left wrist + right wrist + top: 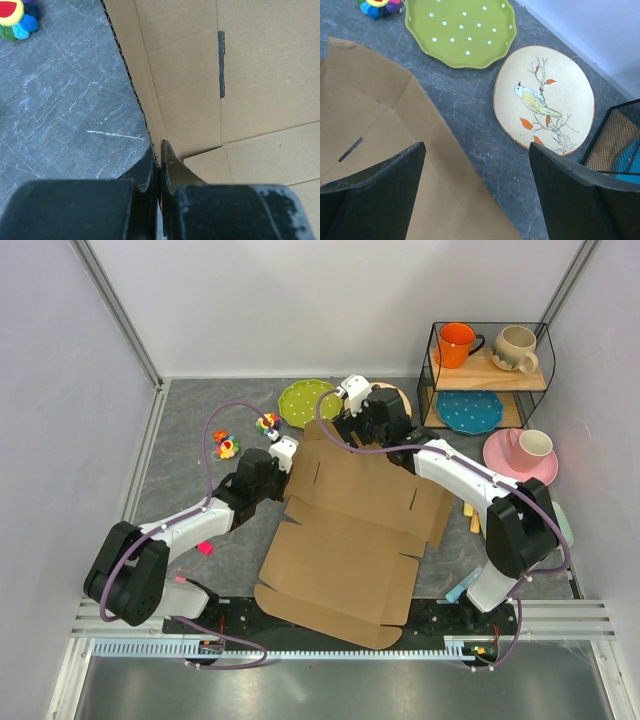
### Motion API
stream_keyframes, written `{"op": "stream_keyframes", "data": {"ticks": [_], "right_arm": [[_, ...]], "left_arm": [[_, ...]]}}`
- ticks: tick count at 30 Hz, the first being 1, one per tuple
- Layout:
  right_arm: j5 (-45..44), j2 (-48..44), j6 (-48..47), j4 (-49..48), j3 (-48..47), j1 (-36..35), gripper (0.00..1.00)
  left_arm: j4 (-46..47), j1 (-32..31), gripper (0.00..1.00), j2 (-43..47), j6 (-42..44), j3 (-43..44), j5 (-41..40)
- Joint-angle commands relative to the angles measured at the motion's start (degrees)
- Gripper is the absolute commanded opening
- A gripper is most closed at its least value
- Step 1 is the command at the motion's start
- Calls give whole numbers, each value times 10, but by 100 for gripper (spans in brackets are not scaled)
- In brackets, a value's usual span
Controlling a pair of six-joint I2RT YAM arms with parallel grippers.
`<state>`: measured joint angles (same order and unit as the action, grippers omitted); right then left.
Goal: Fold the paper box
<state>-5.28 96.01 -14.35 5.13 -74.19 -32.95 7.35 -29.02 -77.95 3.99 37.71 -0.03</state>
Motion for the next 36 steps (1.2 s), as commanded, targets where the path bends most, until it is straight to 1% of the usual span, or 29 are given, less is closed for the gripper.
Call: {"op": "stream_keyframes", "data": {"ticks": [1, 3, 6, 11, 12, 14, 16, 19, 20, 22, 23, 25, 27, 28, 33, 34, 36], "right_arm": [[51, -13, 13, -28, 18, 23, 90], [86, -20, 16, -28, 27, 26, 86], [112, -20, 20, -20, 31, 26, 84], [138, -21, 27, -13, 34, 26, 80], [138, -22, 28, -13, 35, 25, 76], [140, -22, 29, -12, 37, 25, 71], [138, -21, 30, -13, 40, 23, 69], [135, -13, 29, -8, 38, 17, 59], [138, -12, 31, -8, 40, 16, 54], [136, -5, 33, -5, 41, 12, 51], [126, -4, 31, -5, 43, 7, 48], [110, -2, 26, -6, 49, 0, 46], [86, -6, 26, -8, 55, -7, 39], [80, -7, 26, -9, 56, -9, 34], [27, -37, 27, -19, 89, -23, 20], [15, -42, 28, -19, 94, -26, 15], [9, -61, 36, -16, 108, -30, 11]], "left_arm": [[8, -3, 2, 20, 43, -8, -29], [16, -3, 2, 22, 45, -11, -30], [20, -3, 2, 20, 44, -8, -25], [22, -3, 2, 18, 44, -8, -25], [23, -3, 2, 18, 42, -8, -26], [24, -3, 2, 18, 43, -8, -26], [24, -3, 2, 18, 41, -7, -28], [25, -3, 2, 18, 38, -8, -30], [25, -3, 2, 18, 36, -8, -30], [27, -3, 2, 23, 32, -10, -30], [28, -3, 2, 23, 30, -11, -29], [27, -3, 2, 23, 29, -9, -29], [23, -3, 2, 25, 29, -5, -33], [23, -3, 2, 26, 29, -5, -32], [19, -3, 2, 32, 21, 2, -37], [6, -3, 4, 31, 17, 6, -38], [-18, -3, 10, 25, 5, 29, -49]]}}
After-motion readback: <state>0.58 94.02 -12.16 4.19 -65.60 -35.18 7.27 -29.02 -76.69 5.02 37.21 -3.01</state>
